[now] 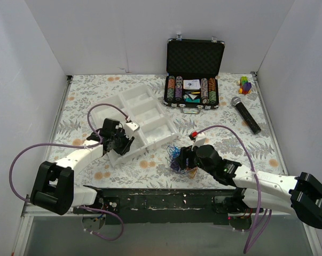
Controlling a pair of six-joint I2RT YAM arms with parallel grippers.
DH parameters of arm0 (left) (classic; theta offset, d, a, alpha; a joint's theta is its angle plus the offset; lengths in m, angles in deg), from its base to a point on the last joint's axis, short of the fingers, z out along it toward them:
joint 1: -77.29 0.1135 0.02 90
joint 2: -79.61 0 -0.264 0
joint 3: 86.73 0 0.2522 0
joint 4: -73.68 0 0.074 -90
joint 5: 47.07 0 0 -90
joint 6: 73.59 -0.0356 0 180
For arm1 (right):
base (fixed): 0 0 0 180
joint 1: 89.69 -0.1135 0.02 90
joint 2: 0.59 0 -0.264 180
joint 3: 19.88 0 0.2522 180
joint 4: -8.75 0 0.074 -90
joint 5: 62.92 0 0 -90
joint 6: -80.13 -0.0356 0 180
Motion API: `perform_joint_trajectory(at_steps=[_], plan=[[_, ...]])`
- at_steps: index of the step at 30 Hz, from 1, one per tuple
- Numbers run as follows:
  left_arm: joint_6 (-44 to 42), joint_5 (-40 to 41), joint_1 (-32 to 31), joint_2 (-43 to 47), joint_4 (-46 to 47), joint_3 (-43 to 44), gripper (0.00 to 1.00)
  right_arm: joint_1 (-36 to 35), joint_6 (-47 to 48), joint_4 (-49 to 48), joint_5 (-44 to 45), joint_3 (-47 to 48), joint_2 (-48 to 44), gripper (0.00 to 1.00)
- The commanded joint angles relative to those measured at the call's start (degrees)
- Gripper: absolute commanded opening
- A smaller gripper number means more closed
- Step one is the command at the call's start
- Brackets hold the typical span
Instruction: Untangle the cables
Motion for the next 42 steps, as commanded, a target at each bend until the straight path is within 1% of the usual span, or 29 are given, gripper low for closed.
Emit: perform_joint_trajectory(at_steps=[1, 5, 14, 17, 19, 24, 28, 31, 35, 38, 39, 41, 42], plan=[[0.16, 1.05, -0.64, 0.83, 1.22, 1.32, 0.32, 0.33, -0.38, -1.24, 1.06, 1.37, -1.66, 0.74], [-0.37, -0.26, -0.64, 4.43, -1.58, 2.46, 0.44, 0.41, -0.20, -1.24, 1.06, 1.37, -1.84, 0.74], [-0.89, -2.99, -0.64, 10.76, -10.99, 7.91, 0.59, 0.41, -0.47, -1.77, 0.27, 1.28, -1.58, 0.74], [-1.33, -4.48, -0.64, 12.17, -13.54, 9.32, 0.59, 0.33, -0.55, -1.59, 0.27, 1.28, -2.10, 0.74], [-1.60, -5.71, -0.64, 12.96, -14.69, 10.29, 0.57, 0.41, -0.55, -1.50, 0.27, 1.28, -2.45, 0.74], [-1.07, -9.57, -0.64, 14.19, -14.69, 12.48, 0.57, 0.41, -0.29, -0.54, 0.71, 1.72, -3.51, 0.74], [-2.74, -13.79, -0.64, 14.28, -14.60, 15.56, 0.59, 0.50, 0.24, 0.87, 1.41, 1.98, -4.65, 0.74], [-3.53, -15.91, -1.33, 13.76, -13.29, 16.27, 0.60, 0.59, 0.33, 1.66, 1.77, 1.90, -5.35, 0.74], [-3.80, -17.05, -4.93, 12.53, -10.39, 15.22, 0.60, 1.12, 0.33, 2.98, 2.55, 2.51, -5.62, 0.74], [-3.36, -16.36, -10.46, 12.35, -5.48, 12.41, 0.62, 1.64, 0.24, 4.38, 3.52, 2.95, -6.32, 0.74], [-3.53, -15.31, -12.65, 12.35, -3.81, 11.01, 0.63, 1.91, 0.24, 4.91, 3.79, 3.04, -6.93, 0.74], [-4.32, -13.20, -18.36, 12.09, 0.84, 8.19, 0.69, 2.43, 0.24, 5.79, 4.05, 2.86, -8.51, 0.74], [-4.58, -11.88, -19.61, 11.74, 3.30, 7.31, 0.72, 2.70, 0.24, 6.40, 3.97, 2.78, -9.13, 0.74]])
